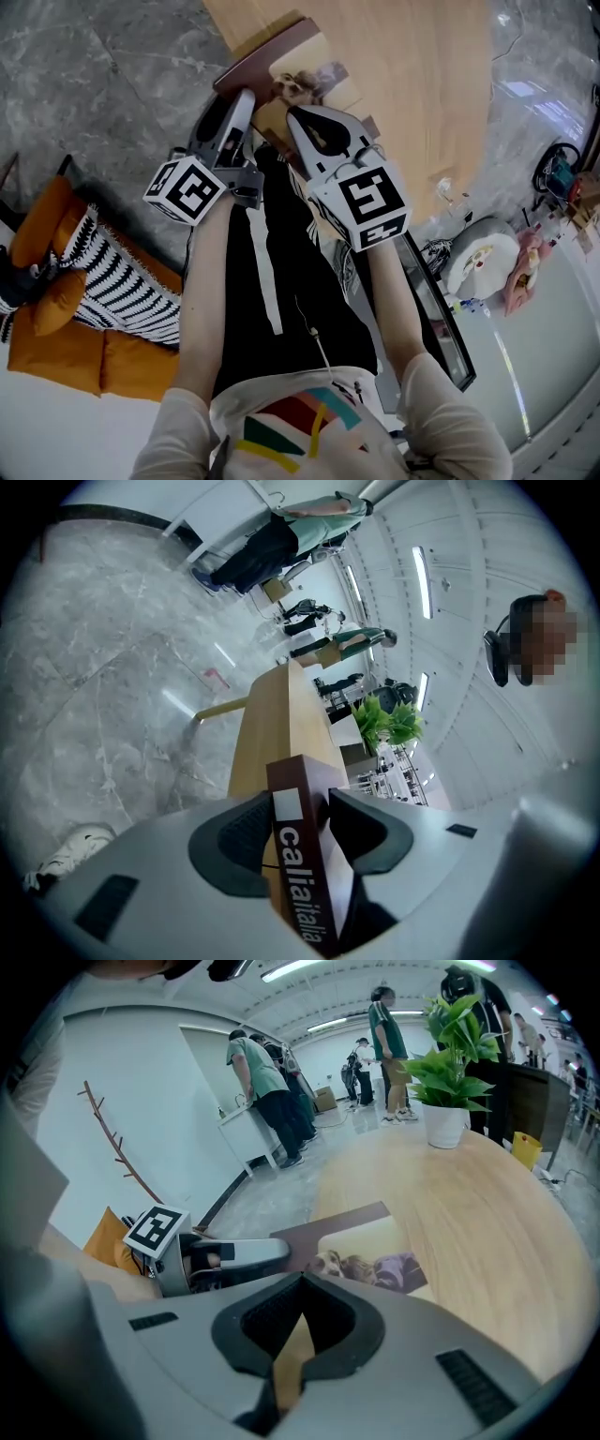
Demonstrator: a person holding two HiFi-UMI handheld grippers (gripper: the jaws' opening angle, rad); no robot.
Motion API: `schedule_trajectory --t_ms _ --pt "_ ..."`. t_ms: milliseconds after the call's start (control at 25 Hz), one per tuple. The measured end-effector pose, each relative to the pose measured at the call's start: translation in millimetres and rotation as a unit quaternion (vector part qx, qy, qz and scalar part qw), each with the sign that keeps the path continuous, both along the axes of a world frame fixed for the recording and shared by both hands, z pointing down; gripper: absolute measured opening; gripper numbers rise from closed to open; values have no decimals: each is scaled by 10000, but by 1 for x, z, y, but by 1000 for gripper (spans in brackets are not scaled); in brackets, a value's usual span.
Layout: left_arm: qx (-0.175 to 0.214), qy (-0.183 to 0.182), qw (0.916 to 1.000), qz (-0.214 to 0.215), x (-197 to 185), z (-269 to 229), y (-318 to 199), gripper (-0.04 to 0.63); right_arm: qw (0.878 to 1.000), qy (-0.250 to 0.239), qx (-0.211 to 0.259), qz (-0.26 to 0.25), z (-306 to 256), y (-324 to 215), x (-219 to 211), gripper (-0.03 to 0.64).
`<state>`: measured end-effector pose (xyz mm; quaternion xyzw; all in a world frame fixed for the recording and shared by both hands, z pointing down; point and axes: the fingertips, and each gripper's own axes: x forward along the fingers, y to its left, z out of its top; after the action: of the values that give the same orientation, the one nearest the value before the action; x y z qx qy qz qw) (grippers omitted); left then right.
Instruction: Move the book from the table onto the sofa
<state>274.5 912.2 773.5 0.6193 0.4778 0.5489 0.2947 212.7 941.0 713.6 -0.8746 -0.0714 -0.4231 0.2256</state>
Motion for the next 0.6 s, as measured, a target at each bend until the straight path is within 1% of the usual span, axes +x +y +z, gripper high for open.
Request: schedule_trajectory --t_ms 120,280,520,600 --pt "-131 -63 9999 -41 1 -4 3 184 10000 12 7 57 0 3 -2 7" --pt "-322 23 9994 -143 4 -20 7 173 10000 39 -43 68 -3 8 0 7" --pt "-482 469 9976 142 6 -58 14 163 9997 155 -157 109 -22 15 6 7" --pt "-569 544 9968 123 14 -71 20 161 9993 236 -236 149 -34 22 13 8"
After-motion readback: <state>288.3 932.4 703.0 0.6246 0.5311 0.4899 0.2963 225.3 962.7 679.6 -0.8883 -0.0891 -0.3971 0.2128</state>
